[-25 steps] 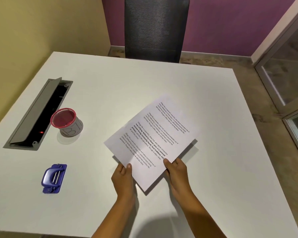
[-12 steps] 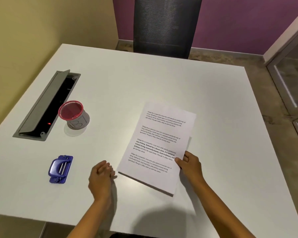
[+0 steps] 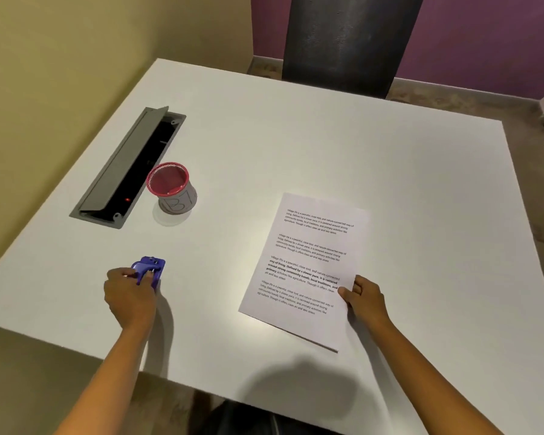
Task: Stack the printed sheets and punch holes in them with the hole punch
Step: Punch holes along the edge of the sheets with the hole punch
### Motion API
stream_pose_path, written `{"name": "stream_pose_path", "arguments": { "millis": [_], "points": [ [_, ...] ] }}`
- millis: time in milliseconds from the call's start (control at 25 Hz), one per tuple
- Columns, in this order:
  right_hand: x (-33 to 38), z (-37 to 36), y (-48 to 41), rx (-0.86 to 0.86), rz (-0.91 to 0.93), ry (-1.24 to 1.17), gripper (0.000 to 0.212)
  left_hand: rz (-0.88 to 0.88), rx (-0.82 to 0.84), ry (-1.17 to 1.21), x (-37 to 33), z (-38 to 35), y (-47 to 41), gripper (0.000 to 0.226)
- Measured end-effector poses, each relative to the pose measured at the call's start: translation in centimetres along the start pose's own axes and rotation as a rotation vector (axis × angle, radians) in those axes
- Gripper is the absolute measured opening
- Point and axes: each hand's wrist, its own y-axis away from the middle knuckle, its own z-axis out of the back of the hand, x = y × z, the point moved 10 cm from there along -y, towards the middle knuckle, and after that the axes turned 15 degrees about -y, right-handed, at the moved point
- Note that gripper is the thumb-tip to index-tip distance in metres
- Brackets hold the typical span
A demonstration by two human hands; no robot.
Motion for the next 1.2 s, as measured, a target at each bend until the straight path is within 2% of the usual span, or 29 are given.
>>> {"name": "stream_pose_path", "arguments": {
  "millis": [120, 240, 320, 480, 600, 920, 1080, 1200],
  "points": [
    [-0.4, 0.1, -0.2, 0.004, 0.010, 0.020, 0.024, 0.085, 0.068, -0.130, 1.2, -0.1, -2.3, 0.043],
    [-0.7, 0.3, -0.4, -0.004, -0.005, 0.028, 0.017, 0.115, 0.154, -0.260, 1.8, -1.0, -4.1, 0.041],
    [-0.6, 0.2, -0.5, -0.006, -0.006, 0.049, 0.034, 0.089, 0.207, -0.302, 1.9, -1.8, -4.7, 0.036],
    [-0.7, 0.0, -0.8, 0.019, 0.004, 0.092, 0.034, 0.093, 0.248, -0.204, 1.9, -2.3, -4.9, 0.027],
    [-1.0, 0.2, -0.8, 0.041, 0.009, 0.060, 0.014, 0.082, 0.249, -0.139, 1.3, -2.3, -4.2, 0.024],
    [-0.6, 0.2, 0.0, 0.113, 0.016, -0.006, 0.032, -0.023, 0.387, 0.038, -5.4, -6.9, 3.0, 0.022],
    [-0.9, 1.0, 0.3, 0.105, 0.029, 0.007, 0.029, -0.035, 0.437, 0.074, -8.1, -9.4, 5.8, 0.026],
    [-1.4, 1.5, 0.5, 0.089, 0.023, 0.023, 0.019, -0.027, 0.481, 0.049, -8.9, -11.0, 6.9, 0.034]
  ]
}}
